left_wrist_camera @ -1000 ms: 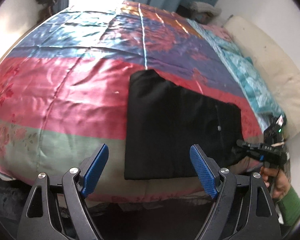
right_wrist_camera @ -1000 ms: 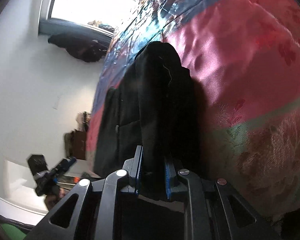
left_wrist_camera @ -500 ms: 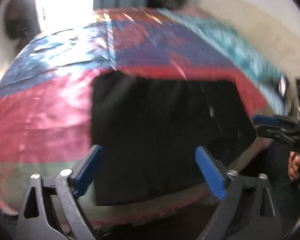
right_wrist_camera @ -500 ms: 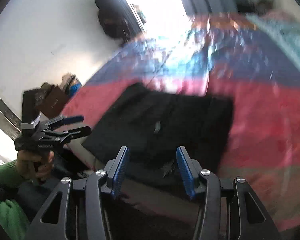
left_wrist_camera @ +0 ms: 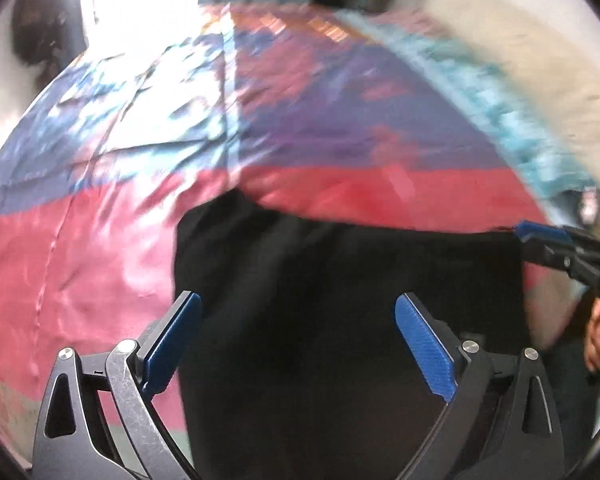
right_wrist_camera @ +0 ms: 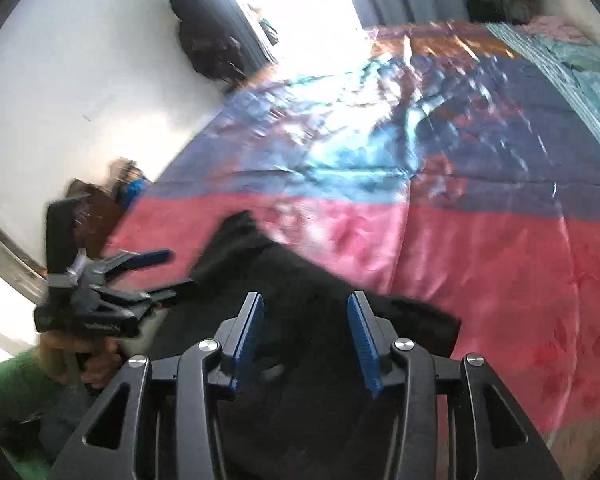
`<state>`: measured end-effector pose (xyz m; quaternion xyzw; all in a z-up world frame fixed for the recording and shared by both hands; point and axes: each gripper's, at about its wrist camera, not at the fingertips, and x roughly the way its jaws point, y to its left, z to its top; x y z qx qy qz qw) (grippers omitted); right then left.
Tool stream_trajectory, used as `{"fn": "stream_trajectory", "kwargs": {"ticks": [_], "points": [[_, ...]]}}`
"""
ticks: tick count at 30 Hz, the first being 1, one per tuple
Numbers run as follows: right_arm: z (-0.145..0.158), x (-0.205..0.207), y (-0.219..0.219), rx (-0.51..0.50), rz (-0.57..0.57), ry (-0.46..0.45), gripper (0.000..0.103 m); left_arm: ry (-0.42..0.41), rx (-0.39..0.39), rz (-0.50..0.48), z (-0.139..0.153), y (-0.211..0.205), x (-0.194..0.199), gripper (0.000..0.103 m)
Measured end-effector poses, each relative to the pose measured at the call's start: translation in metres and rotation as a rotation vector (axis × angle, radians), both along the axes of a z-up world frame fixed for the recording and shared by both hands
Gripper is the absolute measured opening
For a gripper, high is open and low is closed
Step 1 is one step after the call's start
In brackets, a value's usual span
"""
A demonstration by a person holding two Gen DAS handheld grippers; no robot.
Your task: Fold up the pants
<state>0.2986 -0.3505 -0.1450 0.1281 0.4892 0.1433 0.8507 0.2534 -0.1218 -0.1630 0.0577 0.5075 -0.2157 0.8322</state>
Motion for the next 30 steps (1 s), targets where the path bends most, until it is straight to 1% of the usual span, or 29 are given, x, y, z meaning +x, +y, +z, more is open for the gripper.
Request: {"fn": "stream_trajectory", "kwargs": {"ticks": [1, 2, 3, 4, 6, 7, 9, 11, 12, 13, 14, 15, 16, 17, 18, 20, 21, 22, 24, 25, 26, 30], "points": [[-0.033, 0.009, -0.005, -0.047, -0.025, 0.086, 0.045, 0.059, 0.067, 0.022, -0.024, 0.001, 0.009, 0.096], [-0.051, 0.008, -0.014, -0.057, -0.041, 0.136, 0.043, 0.072, 0.109, 0.039, -0.034, 0.005, 0.010, 0.095], [-0.056, 0.002, -0.021, -0.027, -0.057, 0.114, 0.042, 0.069, 0.104, 0.049, -0.033, 0.009, 0.007, 0.095], [-0.048, -0.005, -0.025, -0.008, -0.074, 0.088, 0.042, 0.062, 0.067, 0.058, -0.027, 0.016, 0.003, 0.094], [-0.023, -0.024, -0.030, -0.016, -0.115, 0.047, 0.042, 0.053, -0.001, 0.060, -0.011, 0.027, -0.011, 0.094], [-0.004, -0.041, -0.028, -0.018, -0.111, -0.003, 0.042, 0.044, -0.025, 0.059, -0.004, 0.031, -0.021, 0.095], [0.023, -0.073, -0.021, -0.033, -0.096, -0.066, 0.043, 0.020, -0.044, 0.056, 0.007, 0.036, -0.041, 0.097], [0.034, -0.104, -0.010, 0.004, -0.083, -0.092, 0.044, 0.011, -0.043, 0.034, 0.010, 0.036, -0.063, 0.097], [0.031, -0.119, -0.002, 0.026, -0.075, -0.091, 0.047, 0.010, -0.035, 0.020, 0.006, 0.035, -0.074, 0.097], [0.021, -0.130, 0.006, 0.025, -0.070, -0.076, 0.051, 0.013, -0.025, 0.010, 0.001, 0.035, -0.081, 0.098], [0.011, -0.135, 0.011, 0.020, -0.068, -0.055, 0.052, 0.024, -0.002, -0.002, -0.008, 0.032, -0.090, 0.098], [-0.013, -0.143, 0.015, 0.000, -0.079, 0.018, 0.053, 0.037, 0.031, -0.006, -0.015, 0.031, -0.095, 0.098], [-0.029, -0.150, 0.015, -0.002, -0.103, 0.067, 0.051, 0.039, 0.070, 0.001, -0.020, 0.030, -0.099, 0.098], [-0.029, -0.159, 0.015, 0.017, -0.127, 0.054, 0.051, 0.037, 0.077, 0.011, -0.018, 0.034, -0.103, 0.098], [-0.022, -0.166, 0.012, 0.036, -0.160, 0.025, 0.051, 0.036, 0.059, 0.018, -0.012, 0.038, -0.106, 0.098], [-0.005, -0.179, 0.010, 0.024, -0.204, -0.011, 0.055, 0.015, 0.039, 0.031, 0.002, 0.044, -0.113, 0.098], [0.002, -0.183, 0.011, 0.016, -0.219, -0.039, 0.067, -0.003, 0.042, 0.036, 0.008, 0.045, -0.114, 0.098], [0.009, -0.191, 0.010, 0.006, -0.233, -0.074, 0.081, -0.022, 0.050, 0.040, 0.012, 0.045, -0.115, 0.098], [0.015, -0.202, 0.011, -0.025, -0.260, -0.111, 0.092, -0.039, 0.074, 0.046, 0.015, 0.045, -0.113, 0.098], [0.015, -0.206, 0.010, -0.034, -0.275, -0.111, 0.092, -0.039, 0.089, 0.044, 0.015, 0.043, -0.113, 0.098], [0.015, -0.200, 0.012, -0.031, -0.284, -0.105, 0.092, -0.041, 0.098, 0.043, 0.016, 0.042, -0.115, 0.098], [0.013, -0.199, 0.006, -0.017, -0.323, -0.093, 0.092, -0.053, 0.134, 0.046, 0.015, 0.040, -0.118, 0.098]]}}
